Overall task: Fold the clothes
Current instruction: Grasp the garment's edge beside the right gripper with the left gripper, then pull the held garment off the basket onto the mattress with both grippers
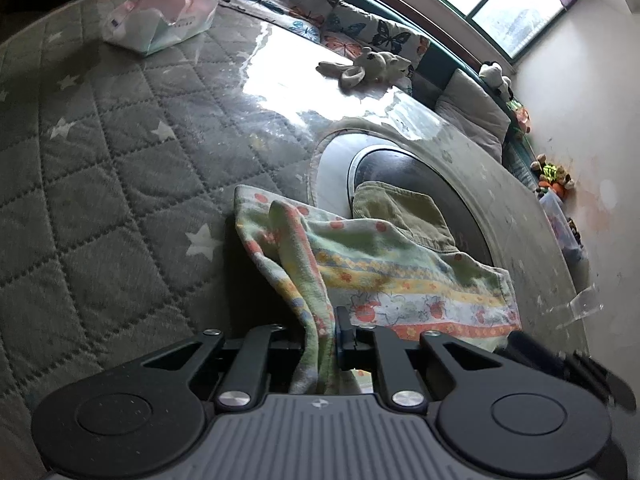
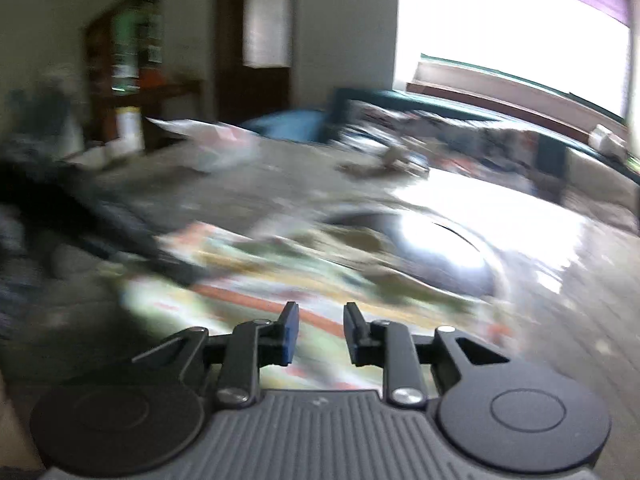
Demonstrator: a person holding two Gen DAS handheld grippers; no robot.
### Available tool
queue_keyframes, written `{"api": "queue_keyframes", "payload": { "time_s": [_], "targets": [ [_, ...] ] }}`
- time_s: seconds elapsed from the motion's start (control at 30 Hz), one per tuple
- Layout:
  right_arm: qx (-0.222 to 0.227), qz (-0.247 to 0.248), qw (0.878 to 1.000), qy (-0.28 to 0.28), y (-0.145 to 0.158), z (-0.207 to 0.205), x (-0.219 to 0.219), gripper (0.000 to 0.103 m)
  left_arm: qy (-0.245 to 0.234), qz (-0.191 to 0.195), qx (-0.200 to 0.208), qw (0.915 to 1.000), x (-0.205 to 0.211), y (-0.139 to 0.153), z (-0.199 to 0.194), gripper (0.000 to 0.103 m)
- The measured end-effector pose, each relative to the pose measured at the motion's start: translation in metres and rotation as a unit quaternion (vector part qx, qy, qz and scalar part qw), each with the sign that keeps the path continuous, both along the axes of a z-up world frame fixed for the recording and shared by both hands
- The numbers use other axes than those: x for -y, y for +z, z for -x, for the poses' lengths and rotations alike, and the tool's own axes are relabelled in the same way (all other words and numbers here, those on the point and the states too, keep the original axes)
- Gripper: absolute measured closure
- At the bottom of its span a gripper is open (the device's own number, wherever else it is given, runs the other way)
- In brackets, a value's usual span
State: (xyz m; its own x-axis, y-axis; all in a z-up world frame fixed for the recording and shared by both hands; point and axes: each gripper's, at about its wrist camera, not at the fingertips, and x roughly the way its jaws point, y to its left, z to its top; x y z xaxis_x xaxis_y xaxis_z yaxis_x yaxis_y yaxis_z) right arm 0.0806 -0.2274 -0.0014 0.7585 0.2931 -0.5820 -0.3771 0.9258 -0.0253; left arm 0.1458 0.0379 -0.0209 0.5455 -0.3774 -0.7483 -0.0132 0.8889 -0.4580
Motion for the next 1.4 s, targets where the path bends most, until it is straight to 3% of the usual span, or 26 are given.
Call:
{"api": "queue_keyframes", "payload": {
  "time_s": [0.1,0.23,0.33,0.57,0.63,0.7,0.8,1.13,1.4],
  "targets": [
    [-0.01,0.012,0.998,-0.063,-0.01,-0.018,0.03,0.07,-0.007,-0.01,0.005,0.9999,0.002,0.001,-0.001,0.09],
    [-0.027,-0.001,0.992,-0.122,-0.022,-0.033,0.061,0.069,-0.016,-0.022,0.008,0.9996,0.004,0.001,-0.002,0.09],
    [-0.03,-0.007,0.989,-0.144,-0.028,-0.034,0.072,0.059,-0.02,-0.029,0.009,0.9993,0.007,0.001,-0.003,0.09],
    [-0.047,-0.034,0.986,-0.156,-0.036,-0.037,0.077,0.057,-0.031,-0.044,0.017,0.9984,0.01,0.003,-0.003,0.09],
    [-0.047,-0.039,0.986,-0.156,-0.036,-0.036,0.077,0.062,-0.034,-0.05,0.02,0.998,0.012,0.003,-0.003,0.09],
    [-0.052,-0.048,0.986,-0.149,-0.035,-0.035,0.077,0.081,-0.04,-0.062,0.027,0.9969,0.015,0.005,-0.002,0.09],
    [-0.059,-0.066,0.986,-0.143,-0.031,-0.034,0.075,0.093,-0.048,-0.079,0.039,0.9949,0.019,0.008,0.0,0.09],
    [0.014,-0.069,0.993,-0.095,0.017,-0.015,0.052,0.095,-0.046,-0.082,0.089,0.9916,0.011,0.037,0.008,0.093],
    [0.044,-0.066,0.996,-0.035,0.046,-0.035,0.004,0.095,-0.003,-0.104,0.119,0.9874,-0.026,0.062,0.013,0.093]
  ]
}}
